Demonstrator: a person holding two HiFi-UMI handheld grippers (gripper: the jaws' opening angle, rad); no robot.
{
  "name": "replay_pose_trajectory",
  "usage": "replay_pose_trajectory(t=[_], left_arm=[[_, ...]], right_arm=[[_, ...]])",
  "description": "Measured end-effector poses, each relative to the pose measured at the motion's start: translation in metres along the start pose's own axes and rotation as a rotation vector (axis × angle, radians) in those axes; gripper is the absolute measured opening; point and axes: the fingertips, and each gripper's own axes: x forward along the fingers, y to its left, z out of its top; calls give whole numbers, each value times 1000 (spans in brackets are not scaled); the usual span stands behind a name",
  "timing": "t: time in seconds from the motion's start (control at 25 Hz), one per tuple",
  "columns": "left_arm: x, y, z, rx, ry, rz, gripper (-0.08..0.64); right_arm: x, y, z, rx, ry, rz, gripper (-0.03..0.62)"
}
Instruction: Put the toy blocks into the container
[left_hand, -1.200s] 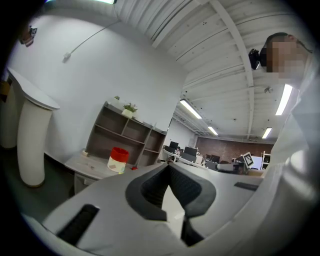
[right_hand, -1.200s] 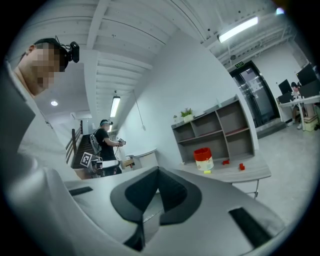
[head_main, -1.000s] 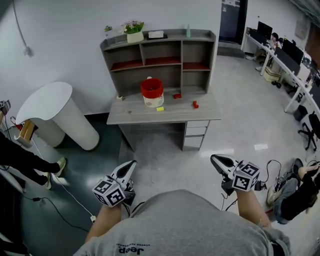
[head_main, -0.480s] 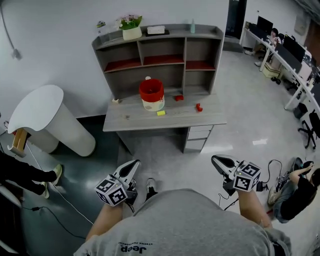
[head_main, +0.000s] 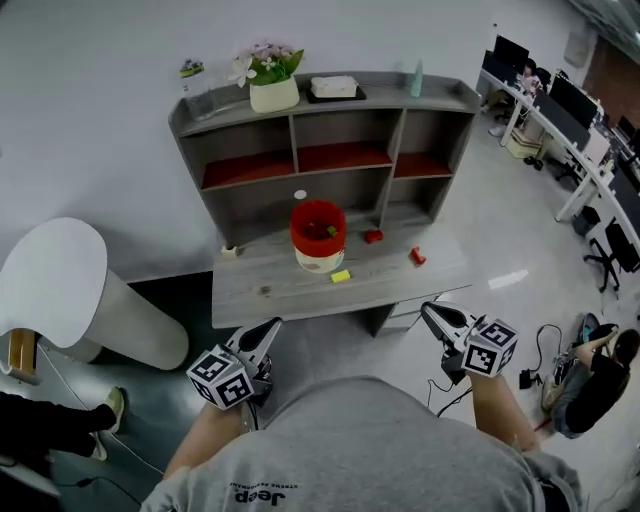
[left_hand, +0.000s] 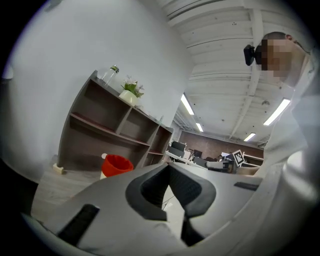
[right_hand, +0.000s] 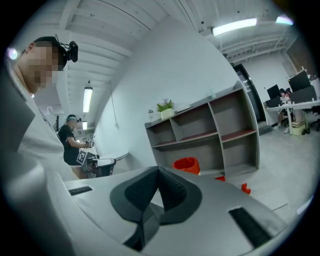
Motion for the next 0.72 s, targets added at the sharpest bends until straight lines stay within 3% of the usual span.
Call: replay_pose_trajectory(t=[0.28,0.52,0.72], left_arm=[[37,74,23,-38,18,-39,11],[93,90,9,-29,81,-75,11],[165,89,-4,-10,122,-82,12]], right_arm=[[71,-39,7,-3,53,-77,15],[99,-110,-2,-9,95,-149,15],[114,-182,-11,-4,125,-124,15]])
